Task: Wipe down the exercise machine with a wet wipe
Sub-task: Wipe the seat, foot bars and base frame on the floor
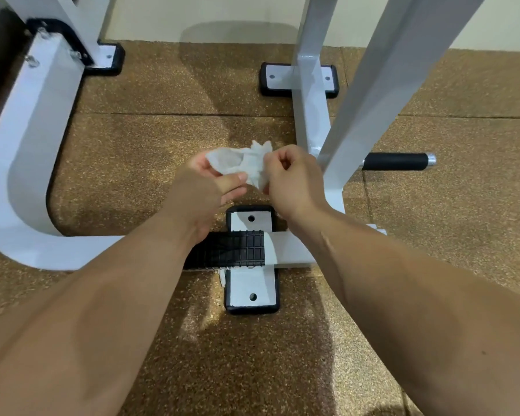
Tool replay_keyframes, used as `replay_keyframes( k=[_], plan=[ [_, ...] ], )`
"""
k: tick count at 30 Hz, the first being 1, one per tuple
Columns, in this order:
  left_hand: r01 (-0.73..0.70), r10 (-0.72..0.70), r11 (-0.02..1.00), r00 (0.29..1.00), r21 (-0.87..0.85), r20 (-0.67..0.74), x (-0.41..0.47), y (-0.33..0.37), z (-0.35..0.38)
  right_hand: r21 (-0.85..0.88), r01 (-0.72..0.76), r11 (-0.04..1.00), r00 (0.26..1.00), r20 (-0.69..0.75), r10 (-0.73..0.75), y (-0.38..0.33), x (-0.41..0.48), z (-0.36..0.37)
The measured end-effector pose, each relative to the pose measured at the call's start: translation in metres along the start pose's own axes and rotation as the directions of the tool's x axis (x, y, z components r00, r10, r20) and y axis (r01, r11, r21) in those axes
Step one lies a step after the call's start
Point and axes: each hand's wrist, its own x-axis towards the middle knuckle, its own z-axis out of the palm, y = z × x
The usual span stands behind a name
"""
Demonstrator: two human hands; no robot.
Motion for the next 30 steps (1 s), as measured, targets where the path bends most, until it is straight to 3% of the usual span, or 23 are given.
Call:
replay_keyframes(
  k=[3,7,11,14,16,17,19,21,23,25,28,30],
  plan=[
    [0.04,-0.03,0.985,0.997,0.165,-0.067,0.002,-0.006,-0.013,0.109,-0.153,0.982,0.988,0.01,0.152,-0.008,0.004,0.007],
    [0.063,-0.053,0.939,0.998,0.339,-0.036,0.003,-0.013,-0.022,0.111,-0.167,0.98,0.986,0.043,0.163,-0.01,0.005,0.01],
    [0.039,-0.021,0.981,0.995,0.192,-0.094,0.006,-0.004,-0.018,0.17,-0.202,0.965,0.979,0.072,0.192,-0.011,0.005,0.0],
    [0.046,-0.021,0.991,0.981,0.127,-0.192,0.015,0.002,-0.008,0.145,-0.279,0.949,0.96,0.005,0.281,-0.009,0.001,-0.001],
    [0.025,0.02,0.983,0.97,0.183,-0.241,0.021,0.004,0.0,0.065,-0.167,0.984,0.98,-0.096,0.173,-0.01,-0.011,0.0],
    [0.003,0.056,0.974,0.966,0.227,-0.253,0.023,0.006,0.004,-0.008,-0.003,1.0,0.99,-0.141,0.002,-0.012,-0.021,0.0],
    [-0.034,0.107,0.957,0.964,0.289,-0.243,0.027,0.007,0.008,-0.169,0.402,0.9,0.893,-0.145,-0.426,-0.016,-0.04,0.001],
    [-0.046,0.113,0.956,0.97,0.291,-0.217,0.03,0.008,0.009,-0.337,0.62,0.709,0.756,0.014,-0.655,-0.007,-0.042,0.006],
    [-0.063,0.129,0.953,0.969,0.296,-0.21,0.035,0.007,0.009,-0.452,0.657,0.603,0.744,0.262,-0.614,0.004,-0.032,0.008],
    [-0.075,0.157,0.94,0.961,0.332,-0.227,0.039,0.005,0.007,-0.543,0.653,0.528,0.757,0.492,-0.431,0.007,-0.02,0.007],
    [-0.084,0.243,0.878,0.927,0.47,-0.287,0.039,0.001,0.002,-0.664,0.653,0.364,0.757,0.585,-0.291,0.011,-0.003,0.003],
    [-0.119,0.355,0.774,0.895,0.622,-0.271,0.033,-0.001,-0.005,-0.745,0.614,0.262,0.788,0.564,-0.246,0.018,0.001,0.0]
  ],
)
